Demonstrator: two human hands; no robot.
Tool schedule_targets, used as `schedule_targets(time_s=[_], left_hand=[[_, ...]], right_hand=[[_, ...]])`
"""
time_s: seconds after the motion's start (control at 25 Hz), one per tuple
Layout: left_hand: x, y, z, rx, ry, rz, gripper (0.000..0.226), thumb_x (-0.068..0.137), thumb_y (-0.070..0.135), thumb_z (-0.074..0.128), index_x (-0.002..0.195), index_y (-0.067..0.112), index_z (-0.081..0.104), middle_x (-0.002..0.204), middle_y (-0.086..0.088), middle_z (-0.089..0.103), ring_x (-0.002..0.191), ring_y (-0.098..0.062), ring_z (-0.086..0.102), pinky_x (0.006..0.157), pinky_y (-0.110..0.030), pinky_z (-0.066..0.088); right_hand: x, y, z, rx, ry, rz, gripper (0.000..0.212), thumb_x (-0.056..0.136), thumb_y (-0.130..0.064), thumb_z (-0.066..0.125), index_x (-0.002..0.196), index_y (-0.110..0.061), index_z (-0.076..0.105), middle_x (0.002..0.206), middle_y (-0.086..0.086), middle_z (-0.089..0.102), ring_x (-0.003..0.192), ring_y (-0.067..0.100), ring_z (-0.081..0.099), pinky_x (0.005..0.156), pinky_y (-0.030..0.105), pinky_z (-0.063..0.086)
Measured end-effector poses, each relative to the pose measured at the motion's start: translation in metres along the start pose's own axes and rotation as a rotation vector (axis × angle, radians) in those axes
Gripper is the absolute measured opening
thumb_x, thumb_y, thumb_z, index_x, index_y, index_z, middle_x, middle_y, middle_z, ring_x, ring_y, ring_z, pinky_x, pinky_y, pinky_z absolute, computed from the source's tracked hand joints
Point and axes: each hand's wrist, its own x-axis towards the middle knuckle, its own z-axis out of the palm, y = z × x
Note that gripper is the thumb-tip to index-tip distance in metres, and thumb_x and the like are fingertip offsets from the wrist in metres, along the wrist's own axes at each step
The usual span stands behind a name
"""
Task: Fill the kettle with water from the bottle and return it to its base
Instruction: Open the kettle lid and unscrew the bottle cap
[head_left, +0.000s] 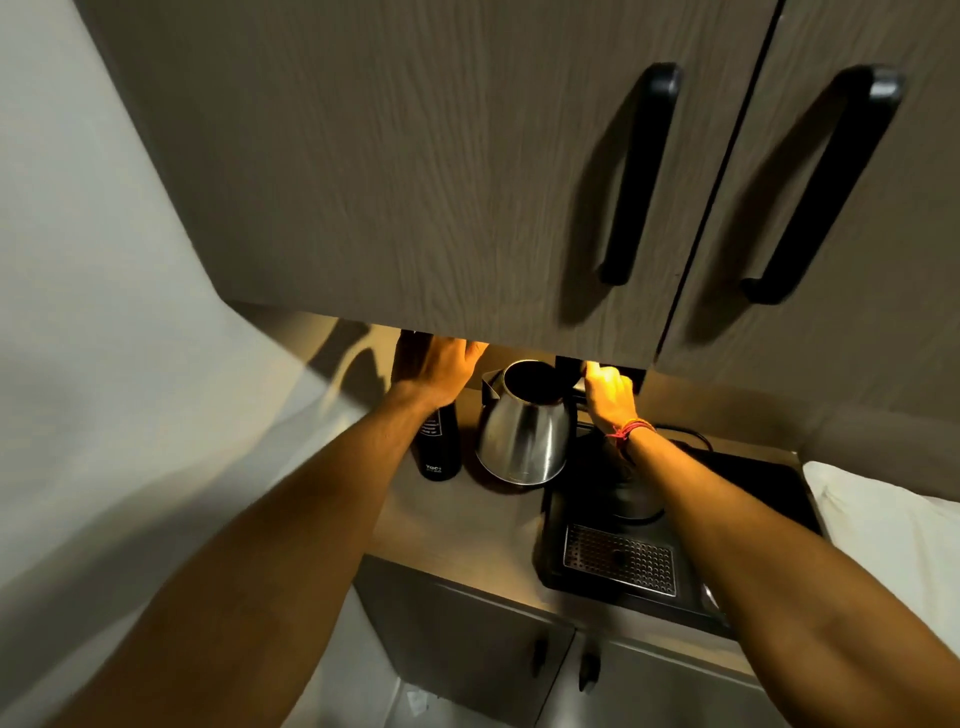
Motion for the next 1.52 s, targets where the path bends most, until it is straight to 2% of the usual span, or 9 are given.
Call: schedule_targets(time_s=[0.08, 0.2, 0.6, 0.72, 0.88, 1.0, 1.08, 1.28, 1.52], left_hand=[[-0.003, -0.006, -0.006, 0.069, 0.041, 0.021, 0.048, 0.1, 0.045, 0.045, 0.107, 0.006, 0.071, 0.096, -0.007, 0.069, 0.091, -0.028, 0.068, 0.074, -0.021, 0.048], [-0.005, -0.017, -0.017, 0.279, 0.008, 0.039, 0.065, 0.097, 0.062, 0.03, 0.126, 0.016, 0.064, 0.126, -0.008, 0.069, 0.117, -0.029, 0.064, 0.102, -0.046, 0.051], [-0.009, -0.032, -0.023, 0.344, -0.126, -0.017, 0.072, 0.095, 0.064, 0.02, 0.126, 0.015, 0.063, 0.124, -0.011, 0.069, 0.118, -0.031, 0.063, 0.105, -0.052, 0.049], [-0.006, -0.035, -0.014, 0.264, -0.256, -0.07, 0.055, 0.104, 0.05, 0.034, 0.13, 0.009, 0.06, 0.126, -0.019, 0.064, 0.116, -0.037, 0.061, 0.104, -0.052, 0.049], [-0.007, -0.038, -0.015, 0.259, -0.147, -0.068, 0.059, 0.099, 0.057, 0.034, 0.116, 0.01, 0.066, 0.115, -0.015, 0.07, 0.106, -0.033, 0.067, 0.095, -0.051, 0.056], [-0.004, -0.041, -0.015, 0.265, -0.169, -0.044, 0.052, 0.101, 0.051, 0.04, 0.115, 0.009, 0.067, 0.114, -0.014, 0.069, 0.105, -0.033, 0.066, 0.093, -0.05, 0.055], [-0.003, -0.043, -0.018, 0.274, -0.223, -0.045, 0.042, 0.1, 0.044, 0.051, 0.114, 0.008, 0.066, 0.115, -0.014, 0.069, 0.105, -0.034, 0.066, 0.093, -0.05, 0.055], [0.001, -0.046, -0.038, 0.307, -0.293, 0.008, 0.032, 0.088, 0.03, 0.067, 0.109, 0.005, 0.064, 0.11, -0.017, 0.07, 0.099, -0.038, 0.068, 0.086, -0.047, 0.058], [0.008, -0.046, -0.052, 0.211, -0.316, -0.108, 0.055, 0.087, 0.051, 0.074, 0.118, 0.007, 0.063, 0.124, -0.015, 0.069, 0.114, -0.038, 0.066, 0.098, -0.052, 0.056]], right_hand=[[0.0, -0.013, 0.015, -0.103, 0.004, -0.135, 0.048, 0.099, -0.005, 0.042, 0.058, -0.018, 0.019, 0.06, 0.0, 0.02, 0.055, 0.014, 0.014, 0.055, 0.034, 0.015], [0.002, -0.001, 0.023, -0.151, -0.066, -0.139, 0.046, 0.101, -0.006, 0.038, 0.059, -0.017, 0.025, 0.061, 0.0, 0.025, 0.056, 0.014, 0.017, 0.053, 0.03, 0.015], [0.02, 0.013, 0.054, -0.445, -0.078, -0.184, 0.045, 0.104, -0.032, 0.037, 0.06, -0.02, 0.032, 0.064, 0.0, 0.033, 0.059, 0.014, 0.029, 0.057, 0.028, 0.027], [0.017, 0.002, 0.06, -0.198, -0.039, 0.005, 0.033, 0.104, -0.026, 0.034, 0.094, -0.004, 0.056, 0.087, 0.014, 0.056, 0.083, 0.028, 0.055, 0.075, 0.034, 0.044], [0.001, -0.02, 0.069, -0.269, 0.005, -0.146, 0.047, 0.105, -0.015, 0.027, 0.151, -0.006, 0.027, 0.13, 0.028, 0.056, 0.121, 0.041, 0.055, 0.099, 0.044, 0.04], [-0.013, -0.031, 0.063, -0.535, -0.087, -0.167, 0.04, 0.107, -0.015, 0.024, 0.142, 0.0, 0.036, 0.138, 0.028, 0.052, 0.127, 0.041, 0.051, 0.106, 0.043, 0.038], [-0.021, -0.033, 0.059, -0.526, -0.112, -0.09, 0.032, 0.107, -0.014, 0.024, 0.11, 0.002, 0.052, 0.145, 0.031, 0.047, 0.133, 0.041, 0.047, 0.113, 0.043, 0.034], [0.012, -0.015, 0.067, -0.593, -0.138, -0.275, 0.043, 0.105, -0.013, 0.032, 0.148, -0.003, 0.032, 0.137, 0.025, 0.048, 0.125, 0.038, 0.051, 0.108, 0.043, 0.039], [0.032, -0.001, 0.07, -0.44, -0.086, -0.206, 0.026, 0.101, -0.005, 0.037, 0.098, 0.008, 0.058, 0.107, 0.028, 0.053, 0.096, 0.048, 0.054, 0.097, 0.049, 0.041]])
